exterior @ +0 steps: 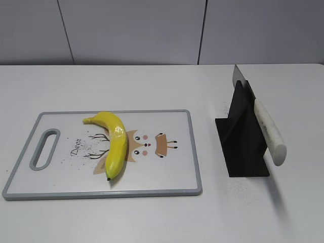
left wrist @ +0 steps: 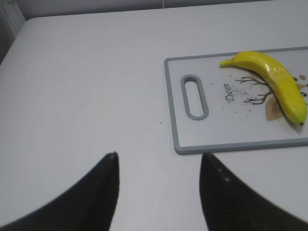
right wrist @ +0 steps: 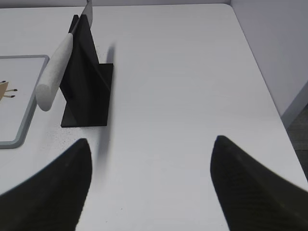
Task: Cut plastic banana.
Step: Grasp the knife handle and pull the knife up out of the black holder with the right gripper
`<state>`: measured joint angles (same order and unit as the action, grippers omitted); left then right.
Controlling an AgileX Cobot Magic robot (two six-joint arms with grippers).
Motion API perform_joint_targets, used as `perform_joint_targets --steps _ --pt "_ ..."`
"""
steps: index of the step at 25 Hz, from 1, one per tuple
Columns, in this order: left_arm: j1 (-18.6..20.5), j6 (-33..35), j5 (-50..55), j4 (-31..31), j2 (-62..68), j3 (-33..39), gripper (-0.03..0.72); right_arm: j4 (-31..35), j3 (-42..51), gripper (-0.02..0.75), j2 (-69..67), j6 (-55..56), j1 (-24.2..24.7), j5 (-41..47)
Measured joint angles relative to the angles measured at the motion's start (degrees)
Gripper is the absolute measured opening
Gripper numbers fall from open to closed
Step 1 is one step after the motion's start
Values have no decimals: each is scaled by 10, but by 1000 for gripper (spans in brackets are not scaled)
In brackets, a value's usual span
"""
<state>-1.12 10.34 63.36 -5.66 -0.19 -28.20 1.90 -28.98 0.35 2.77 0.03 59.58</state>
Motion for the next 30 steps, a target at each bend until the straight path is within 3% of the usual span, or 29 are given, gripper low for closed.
perform_joint_targets --steps 30 --pt "0 0 0 0 0 0 518 0 -1 575 -7 -3 0 -1"
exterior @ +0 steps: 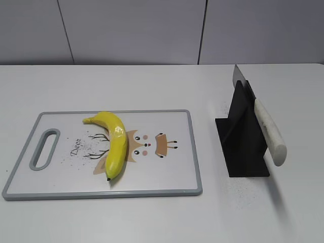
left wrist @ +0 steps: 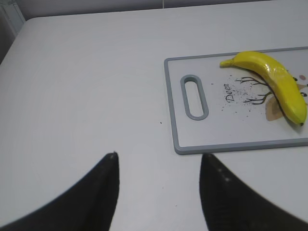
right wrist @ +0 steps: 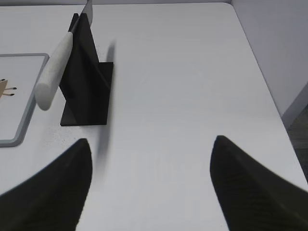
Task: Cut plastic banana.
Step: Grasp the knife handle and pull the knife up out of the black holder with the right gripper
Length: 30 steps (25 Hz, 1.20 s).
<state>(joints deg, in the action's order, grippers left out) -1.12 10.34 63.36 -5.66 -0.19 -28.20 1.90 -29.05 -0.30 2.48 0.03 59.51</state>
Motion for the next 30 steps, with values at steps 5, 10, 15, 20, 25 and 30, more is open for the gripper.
perform_joint_targets --steps 5,10,15,20,25,30 --pt "0 0 0 0 0 0 518 -1 -29 575 -84 -2 0 -18" --pt "0 0 0 0 0 0 518 -2 -70 575 -200 -4 0 -48" --pt "0 0 0 0 0 0 518 -2 -101 575 -314 -4 0 -61" --pt "0 0 0 0 0 0 518 -2 -139 575 -418 -14 0 -64" --pt "0 0 0 0 0 0 518 21 -183 574 -499 -31 -6 -66" --pt "0 0 0 0 0 0 518 28 -213 574 -569 -28 -51 -66"
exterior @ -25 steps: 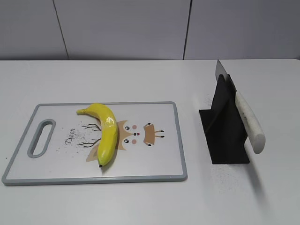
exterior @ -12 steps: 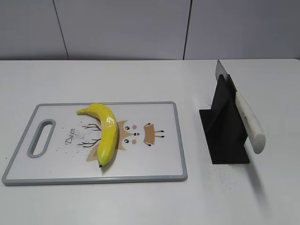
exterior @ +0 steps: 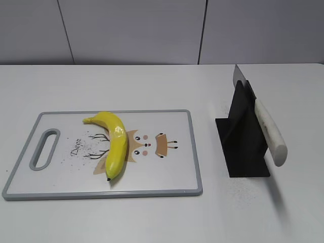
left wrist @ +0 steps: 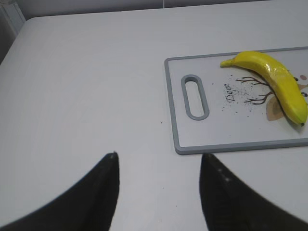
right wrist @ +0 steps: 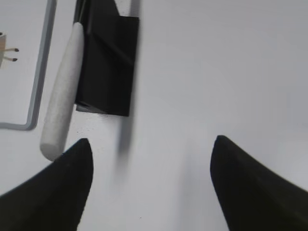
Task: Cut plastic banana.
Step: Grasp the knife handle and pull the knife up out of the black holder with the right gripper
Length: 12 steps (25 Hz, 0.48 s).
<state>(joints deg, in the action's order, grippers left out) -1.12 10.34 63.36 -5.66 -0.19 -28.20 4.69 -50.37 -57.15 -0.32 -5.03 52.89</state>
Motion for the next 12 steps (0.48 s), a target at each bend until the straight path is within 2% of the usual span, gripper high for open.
perform_joint_targets --steps 6,8,12 --pt "0 0 0 0 0 0 518 0 -27 574 -96 26 -116 9" --pt "0 0 0 0 0 0 518 3 -40 574 -130 43 -134 17" --pt "0 0 0 0 0 0 518 12 -68 574 -185 83 -139 24"
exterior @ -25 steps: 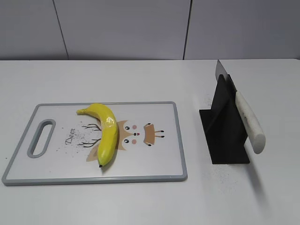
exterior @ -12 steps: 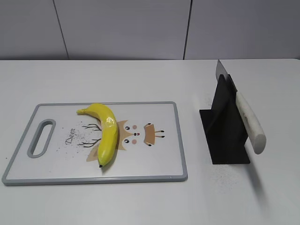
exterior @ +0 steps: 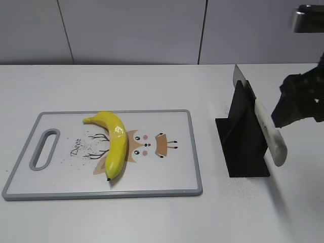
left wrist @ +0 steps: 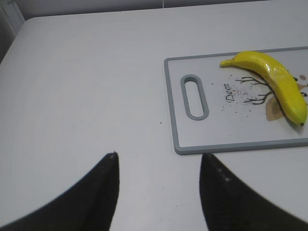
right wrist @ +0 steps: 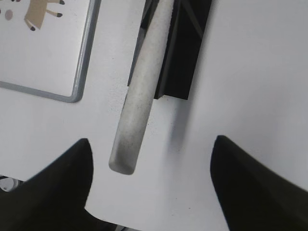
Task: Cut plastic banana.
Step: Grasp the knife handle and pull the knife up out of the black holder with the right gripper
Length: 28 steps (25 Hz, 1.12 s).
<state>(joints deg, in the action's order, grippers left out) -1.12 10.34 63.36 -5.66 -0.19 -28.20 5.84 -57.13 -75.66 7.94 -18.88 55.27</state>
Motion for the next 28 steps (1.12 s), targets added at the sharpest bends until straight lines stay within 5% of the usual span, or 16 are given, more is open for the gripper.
perform_joint_targets --steps 14,18,21,28 --pt "0 0 0 0 0 0 518 23 -55 525 -194 40 -1 29" --pt "0 0 0 0 0 0 518 30 -55 412 -219 43 -1 40" --pt "0 0 0 0 0 0 517 37 -55 165 -221 46 -1 44" --pt "0 0 0 0 0 0 517 39 -56 170 -209 48 -1 49"
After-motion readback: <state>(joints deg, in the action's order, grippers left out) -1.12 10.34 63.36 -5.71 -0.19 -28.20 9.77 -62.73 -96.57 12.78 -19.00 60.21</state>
